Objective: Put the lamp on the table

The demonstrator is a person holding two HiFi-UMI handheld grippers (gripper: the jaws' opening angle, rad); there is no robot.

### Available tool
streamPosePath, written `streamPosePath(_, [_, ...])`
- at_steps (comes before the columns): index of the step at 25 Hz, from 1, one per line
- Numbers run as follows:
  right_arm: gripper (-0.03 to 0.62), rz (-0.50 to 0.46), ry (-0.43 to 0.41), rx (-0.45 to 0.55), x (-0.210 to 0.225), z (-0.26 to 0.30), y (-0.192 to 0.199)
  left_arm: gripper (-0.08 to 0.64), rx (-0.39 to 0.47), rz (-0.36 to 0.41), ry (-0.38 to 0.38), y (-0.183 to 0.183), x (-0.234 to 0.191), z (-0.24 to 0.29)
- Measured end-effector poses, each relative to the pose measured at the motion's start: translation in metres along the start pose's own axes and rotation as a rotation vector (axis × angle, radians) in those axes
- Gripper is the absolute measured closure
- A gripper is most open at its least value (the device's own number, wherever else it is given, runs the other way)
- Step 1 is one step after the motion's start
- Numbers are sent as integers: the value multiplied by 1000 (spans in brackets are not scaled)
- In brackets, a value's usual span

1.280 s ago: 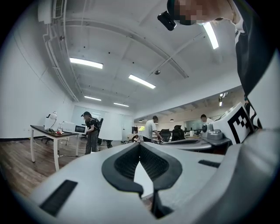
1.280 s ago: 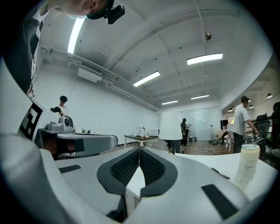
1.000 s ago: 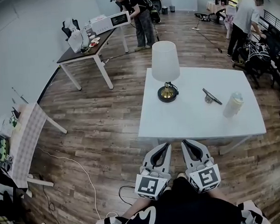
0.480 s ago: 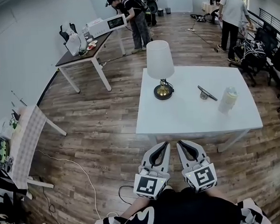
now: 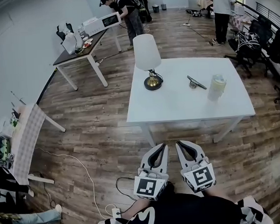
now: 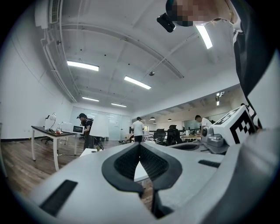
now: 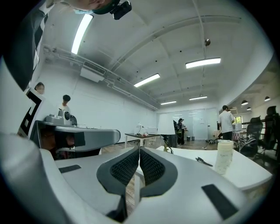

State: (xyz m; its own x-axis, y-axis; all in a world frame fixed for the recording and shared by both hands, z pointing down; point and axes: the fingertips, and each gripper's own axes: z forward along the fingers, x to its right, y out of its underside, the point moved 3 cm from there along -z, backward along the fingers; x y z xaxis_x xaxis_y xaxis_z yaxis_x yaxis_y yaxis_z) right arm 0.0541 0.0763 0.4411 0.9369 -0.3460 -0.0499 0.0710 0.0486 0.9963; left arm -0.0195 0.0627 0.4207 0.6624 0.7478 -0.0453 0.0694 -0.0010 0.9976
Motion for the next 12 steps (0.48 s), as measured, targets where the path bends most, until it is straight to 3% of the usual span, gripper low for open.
streamPosePath(12, [572,11,-21,3,-12,-124,6,555,-16,-17,-9,14,119,-60])
